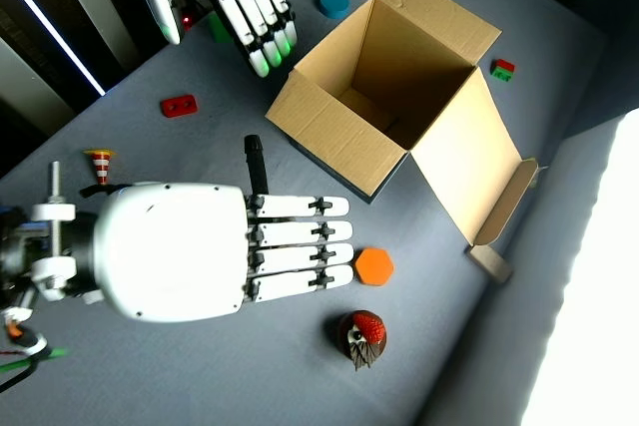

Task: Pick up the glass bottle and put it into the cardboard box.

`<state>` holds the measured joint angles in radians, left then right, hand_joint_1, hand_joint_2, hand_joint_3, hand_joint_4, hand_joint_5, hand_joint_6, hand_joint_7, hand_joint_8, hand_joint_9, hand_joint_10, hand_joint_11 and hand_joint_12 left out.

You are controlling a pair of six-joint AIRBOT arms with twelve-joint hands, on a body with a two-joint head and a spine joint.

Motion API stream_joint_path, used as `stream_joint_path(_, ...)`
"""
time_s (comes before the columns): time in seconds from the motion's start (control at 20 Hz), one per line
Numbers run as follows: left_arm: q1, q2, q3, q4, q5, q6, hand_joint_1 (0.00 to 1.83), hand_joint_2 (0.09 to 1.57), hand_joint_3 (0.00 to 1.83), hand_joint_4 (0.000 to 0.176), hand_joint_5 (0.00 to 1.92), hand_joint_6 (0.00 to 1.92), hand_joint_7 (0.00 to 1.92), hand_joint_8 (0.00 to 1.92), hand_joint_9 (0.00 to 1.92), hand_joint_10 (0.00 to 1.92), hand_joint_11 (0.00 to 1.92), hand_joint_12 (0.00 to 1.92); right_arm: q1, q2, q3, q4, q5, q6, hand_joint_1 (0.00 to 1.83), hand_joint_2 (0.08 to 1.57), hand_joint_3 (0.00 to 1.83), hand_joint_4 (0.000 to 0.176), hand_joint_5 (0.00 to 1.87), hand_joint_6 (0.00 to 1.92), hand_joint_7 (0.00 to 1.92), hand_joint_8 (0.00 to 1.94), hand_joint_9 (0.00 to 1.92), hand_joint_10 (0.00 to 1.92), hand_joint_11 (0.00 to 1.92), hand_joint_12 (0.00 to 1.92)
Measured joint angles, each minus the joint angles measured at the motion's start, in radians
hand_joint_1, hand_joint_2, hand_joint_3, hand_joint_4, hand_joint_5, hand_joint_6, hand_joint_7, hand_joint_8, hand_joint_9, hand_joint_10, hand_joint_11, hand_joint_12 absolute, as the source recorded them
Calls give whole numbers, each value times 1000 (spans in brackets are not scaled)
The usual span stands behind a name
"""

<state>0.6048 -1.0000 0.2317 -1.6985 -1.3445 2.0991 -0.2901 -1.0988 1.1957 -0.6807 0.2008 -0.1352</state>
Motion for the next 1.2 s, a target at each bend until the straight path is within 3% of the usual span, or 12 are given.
stream_joint_path(0.2, 42, 0, 22, 60, 51, -16, 88, 1297, 0, 23, 79, 2, 95, 1, 80, 1, 0, 239, -1, -37, 42, 0, -24, 27, 1058, 953, 0, 0, 64, 0, 82, 9, 37, 10, 0, 0)
stream_joint_path(0.7, 88, -8, 58, 137, 113, -51, 64, 1285, 0, 31, 87, 3, 92, 0, 75, 0, 0, 233, -1, -42, 50, 2, -19, 28, 1047, 953, 0, 0, 78, 6, 88, 7, 40, 9, 0, 0)
stream_joint_path(1.05, 105, -8, 74, 150, 121, -53, 69, 1280, 0, 35, 86, 2, 90, 0, 73, 0, 0, 222, -1, -42, 50, 2, -18, 28, 1052, 954, 0, 0, 123, 24, 129, 22, 84, 26, 28, 13)
stream_joint_path(1.1, 112, -8, 80, 163, 125, -65, 69, 1279, 0, 36, 87, 2, 90, 0, 73, 0, 0, 220, -1, -42, 50, 2, -16, 28, 1048, 1036, 0, 0, 348, 29, 411, 5, 338, 65, 5, 845)
stream_joint_path(1.15, 119, -8, 85, 165, 126, -80, 69, 1280, 0, 37, 88, 2, 90, 0, 74, 0, 0, 219, -1, -41, 50, 2, -12, 29, 1023, 1105, 11, 0, 483, 66, 580, 39, 495, 127, 0, 1261)
stream_joint_path(1.2, 126, -8, 89, 173, 124, -83, 69, 1281, 0, 37, 88, 2, 90, 0, 73, 0, 0, 218, -1, -40, 50, 3, -10, 29, 1027, 1147, 8, 0, 557, 106, 700, 49, 562, 262, 49, 1396)
